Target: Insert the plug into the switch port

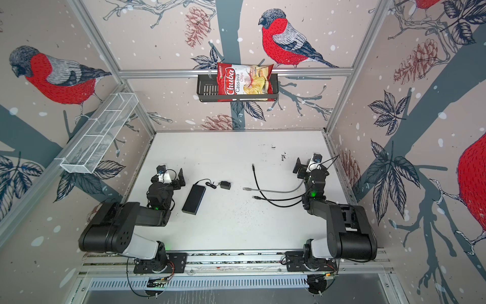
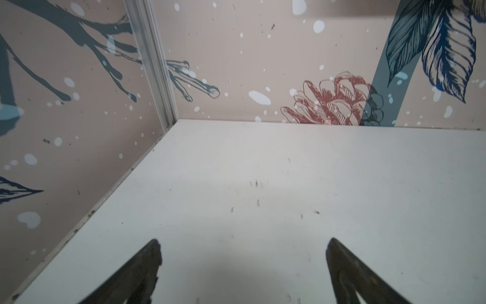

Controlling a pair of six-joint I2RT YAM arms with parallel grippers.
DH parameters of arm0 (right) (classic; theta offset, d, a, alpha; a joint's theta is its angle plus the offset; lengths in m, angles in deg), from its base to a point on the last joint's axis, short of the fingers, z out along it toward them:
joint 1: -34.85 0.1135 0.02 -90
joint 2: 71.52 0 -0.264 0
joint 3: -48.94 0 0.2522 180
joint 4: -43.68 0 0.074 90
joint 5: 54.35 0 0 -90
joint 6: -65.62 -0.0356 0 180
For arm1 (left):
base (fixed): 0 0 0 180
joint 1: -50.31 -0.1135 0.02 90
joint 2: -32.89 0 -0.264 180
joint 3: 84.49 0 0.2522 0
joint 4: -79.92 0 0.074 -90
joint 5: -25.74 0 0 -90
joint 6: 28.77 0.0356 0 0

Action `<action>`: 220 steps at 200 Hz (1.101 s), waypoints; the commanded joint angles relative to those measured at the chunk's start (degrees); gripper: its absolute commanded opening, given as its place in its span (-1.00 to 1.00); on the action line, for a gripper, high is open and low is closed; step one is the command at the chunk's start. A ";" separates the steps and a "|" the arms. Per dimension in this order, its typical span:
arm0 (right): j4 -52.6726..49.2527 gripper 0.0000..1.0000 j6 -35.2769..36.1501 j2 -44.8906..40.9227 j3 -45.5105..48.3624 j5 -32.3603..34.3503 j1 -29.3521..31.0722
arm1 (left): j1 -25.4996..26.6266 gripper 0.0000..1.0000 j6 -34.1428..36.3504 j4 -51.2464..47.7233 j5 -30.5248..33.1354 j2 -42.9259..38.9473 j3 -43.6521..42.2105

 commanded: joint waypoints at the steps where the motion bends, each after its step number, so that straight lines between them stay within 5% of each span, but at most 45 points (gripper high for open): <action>1: -13.05 0.99 -3.39 -1.79 -3.75 3.59 0.94 | -0.02 0.93 -1.46 -6.24 3.22 -3.23 2.49; 50: -30.72 1.00 -8.43 -2.37 -12.95 6.48 6.95 | 2.36 0.93 -8.05 -31.30 7.77 -11.60 12.24; 91: -42.78 0.90 -10.52 -0.09 -20.72 6.44 16.05 | 5.56 0.92 -18.14 -55.90 2.91 -11.99 23.84; 126: -45.70 0.90 -8.51 2.74 -23.17 4.63 24.29 | 9.37 0.92 -24.78 -60.96 -0.48 -11.76 25.86; 175: -44.65 0.95 -2.21 5.60 -24.77 -8.84 32.94 | 12.40 0.92 -29.33 -64.71 -6.16 -11.33 26.76; 220: -42.97 0.68 0.21 12.11 -28.73 -14.00 39.33 | 14.49 0.92 -30.75 -60.70 -10.08 -11.59 25.11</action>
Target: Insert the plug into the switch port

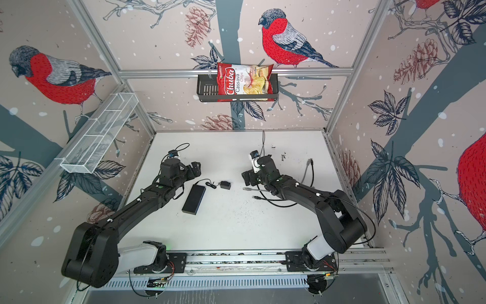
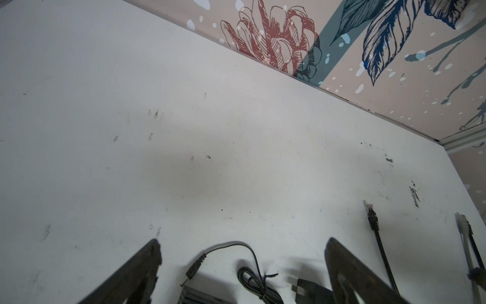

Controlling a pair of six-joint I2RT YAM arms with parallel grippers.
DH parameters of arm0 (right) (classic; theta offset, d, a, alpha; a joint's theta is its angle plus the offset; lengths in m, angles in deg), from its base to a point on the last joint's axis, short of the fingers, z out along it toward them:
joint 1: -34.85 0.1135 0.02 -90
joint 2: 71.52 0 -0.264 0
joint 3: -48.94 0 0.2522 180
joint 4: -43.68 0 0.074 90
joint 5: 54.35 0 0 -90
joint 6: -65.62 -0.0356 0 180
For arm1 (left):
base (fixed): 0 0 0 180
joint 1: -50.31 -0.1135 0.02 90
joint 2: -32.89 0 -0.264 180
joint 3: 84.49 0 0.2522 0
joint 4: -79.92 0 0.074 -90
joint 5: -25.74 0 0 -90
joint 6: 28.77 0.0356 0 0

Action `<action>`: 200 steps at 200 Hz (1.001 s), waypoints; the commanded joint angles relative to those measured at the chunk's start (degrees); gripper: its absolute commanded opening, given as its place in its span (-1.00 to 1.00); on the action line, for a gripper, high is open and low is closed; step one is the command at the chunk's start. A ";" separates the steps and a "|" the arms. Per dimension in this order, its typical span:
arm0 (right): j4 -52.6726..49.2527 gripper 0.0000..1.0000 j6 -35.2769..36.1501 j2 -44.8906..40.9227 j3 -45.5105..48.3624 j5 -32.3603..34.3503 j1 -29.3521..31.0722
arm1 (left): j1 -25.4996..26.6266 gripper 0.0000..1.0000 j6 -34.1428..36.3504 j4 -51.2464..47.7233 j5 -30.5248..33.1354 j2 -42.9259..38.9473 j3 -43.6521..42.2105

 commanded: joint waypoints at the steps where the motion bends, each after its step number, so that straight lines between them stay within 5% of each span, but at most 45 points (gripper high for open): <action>1: 2.01 0.66 1.98 2.77 -2.02 -4.96 2.04 | 0.60 0.92 -1.89 2.31 -3.43 -0.20 -0.86; 35: 2.59 0.36 2.54 7.09 -5.11 -7.29 5.07 | 0.82 0.92 -1.13 4.10 -5.74 -0.71 -1.44; 89: 1.18 0.23 3.36 12.78 -9.90 -4.74 8.82 | 0.87 0.92 -0.34 4.66 -5.30 -1.25 -1.83; 129: 0.60 -0.09 4.19 16.40 -13.12 -3.22 9.81 | 0.87 0.92 0.09 5.19 -5.13 -1.59 -2.07; 200: 0.56 -0.08 4.90 18.11 -13.90 -4.59 10.84 | 0.86 0.92 0.32 4.90 -5.05 -2.06 -2.18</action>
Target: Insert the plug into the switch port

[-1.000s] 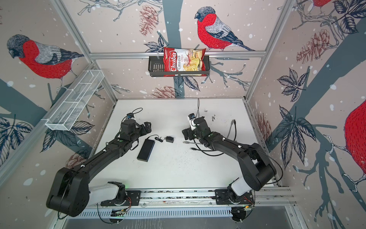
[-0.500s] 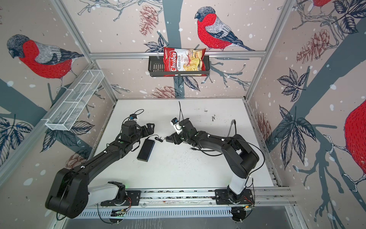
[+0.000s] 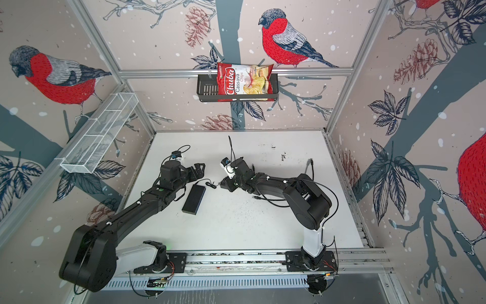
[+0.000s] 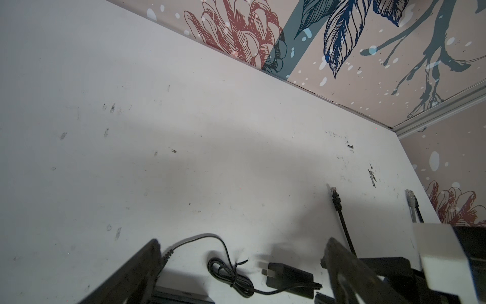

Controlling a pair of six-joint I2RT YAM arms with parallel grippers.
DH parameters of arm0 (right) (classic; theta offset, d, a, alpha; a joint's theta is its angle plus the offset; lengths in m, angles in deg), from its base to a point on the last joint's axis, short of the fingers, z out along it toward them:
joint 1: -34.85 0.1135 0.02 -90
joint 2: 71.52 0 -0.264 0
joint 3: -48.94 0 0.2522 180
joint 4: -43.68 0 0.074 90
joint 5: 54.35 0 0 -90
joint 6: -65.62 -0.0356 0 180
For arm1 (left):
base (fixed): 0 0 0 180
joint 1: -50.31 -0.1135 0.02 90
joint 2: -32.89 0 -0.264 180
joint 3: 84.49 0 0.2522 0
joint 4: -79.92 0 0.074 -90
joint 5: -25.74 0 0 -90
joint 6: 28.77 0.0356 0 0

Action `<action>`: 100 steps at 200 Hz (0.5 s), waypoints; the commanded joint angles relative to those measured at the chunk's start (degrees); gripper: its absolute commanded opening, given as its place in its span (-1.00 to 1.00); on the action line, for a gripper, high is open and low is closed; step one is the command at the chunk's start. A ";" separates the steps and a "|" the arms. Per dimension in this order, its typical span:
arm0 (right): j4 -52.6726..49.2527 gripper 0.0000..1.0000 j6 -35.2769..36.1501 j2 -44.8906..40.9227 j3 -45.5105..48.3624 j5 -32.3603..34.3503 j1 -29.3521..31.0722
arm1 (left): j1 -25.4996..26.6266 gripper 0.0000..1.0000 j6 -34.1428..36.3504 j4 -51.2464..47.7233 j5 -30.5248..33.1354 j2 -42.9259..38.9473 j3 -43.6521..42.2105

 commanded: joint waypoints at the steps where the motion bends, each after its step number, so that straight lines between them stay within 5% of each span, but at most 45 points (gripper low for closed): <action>1: 0.49 -0.08 0.99 0.42 -0.30 -0.37 0.41 | -0.06 0.92 0.88 1.58 -0.53 -0.33 -0.10; 31: 0.05 -0.12 1.01 1.74 -0.99 0.48 0.67 | -0.02 0.92 0.89 1.60 -0.44 -0.59 -0.21; 100: 0.32 -0.76 0.65 2.39 -0.79 3.49 0.62 | -0.05 0.92 0.91 2.31 -1.23 -0.06 -0.42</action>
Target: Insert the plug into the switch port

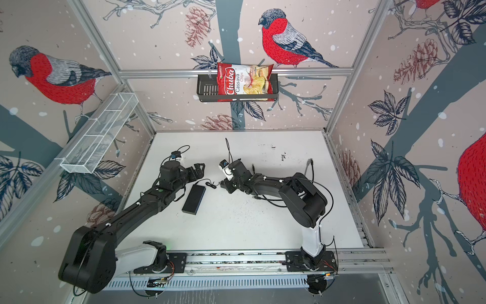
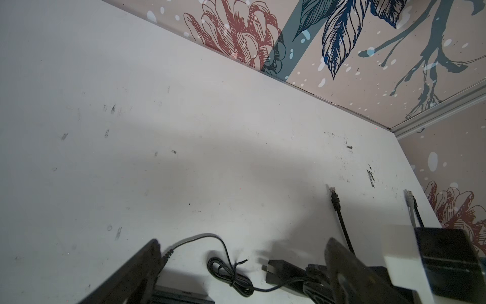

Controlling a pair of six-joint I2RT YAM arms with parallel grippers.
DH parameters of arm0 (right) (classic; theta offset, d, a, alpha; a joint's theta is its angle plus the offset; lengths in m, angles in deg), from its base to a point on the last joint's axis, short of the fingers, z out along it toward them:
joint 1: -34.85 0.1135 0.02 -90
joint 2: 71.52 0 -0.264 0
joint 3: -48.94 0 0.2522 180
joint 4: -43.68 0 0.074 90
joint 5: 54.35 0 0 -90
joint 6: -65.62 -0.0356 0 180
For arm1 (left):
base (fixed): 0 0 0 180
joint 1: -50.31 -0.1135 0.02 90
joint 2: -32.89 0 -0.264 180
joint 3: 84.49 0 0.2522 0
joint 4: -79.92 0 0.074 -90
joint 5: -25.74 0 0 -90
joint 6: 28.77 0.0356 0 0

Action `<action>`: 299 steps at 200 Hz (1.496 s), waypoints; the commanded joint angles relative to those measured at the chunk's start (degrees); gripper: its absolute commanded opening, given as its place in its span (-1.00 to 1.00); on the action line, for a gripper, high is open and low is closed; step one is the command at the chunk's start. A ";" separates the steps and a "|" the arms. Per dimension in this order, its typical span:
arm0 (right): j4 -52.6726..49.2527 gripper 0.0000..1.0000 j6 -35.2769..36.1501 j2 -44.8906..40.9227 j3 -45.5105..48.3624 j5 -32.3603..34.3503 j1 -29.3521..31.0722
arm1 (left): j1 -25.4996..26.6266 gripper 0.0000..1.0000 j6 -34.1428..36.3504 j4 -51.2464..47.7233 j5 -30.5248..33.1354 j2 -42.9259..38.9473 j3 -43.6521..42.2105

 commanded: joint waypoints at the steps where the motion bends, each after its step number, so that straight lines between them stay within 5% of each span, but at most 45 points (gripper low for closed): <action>1: 0.47 -0.77 0.00 -0.06 0.24 1.98 -0.01 | -0.01 0.92 0.89 2.11 -1.21 0.27 -0.10; 98: -1.33 -0.81 2.10 -3.71 4.59 8.66 -2.04 | 0.42 0.92 1.59 2.10 -0.50 4.28 0.55; 148: -1.34 -0.45 3.23 -7.82 8.44 10.45 -6.10 | 3.10 0.92 4.99 -0.40 3.87 6.95 2.98; 197: -1.86 -0.27 4.28 -10.57 10.32 11.15 -8.82 | 8.62 0.92 15.51 -12.26 17.31 14.69 12.19; 237: -0.10 -0.22 2.76 -13.34 11.89 7.88 -10.16 | 8.67 0.87 19.78 -27.31 19.20 24.09 24.24; 299: 2.77 -0.17 0.52 -15.96 13.58 3.37 -10.97 | 8.65 0.51 24.19 -34.01 14.42 30.98 30.27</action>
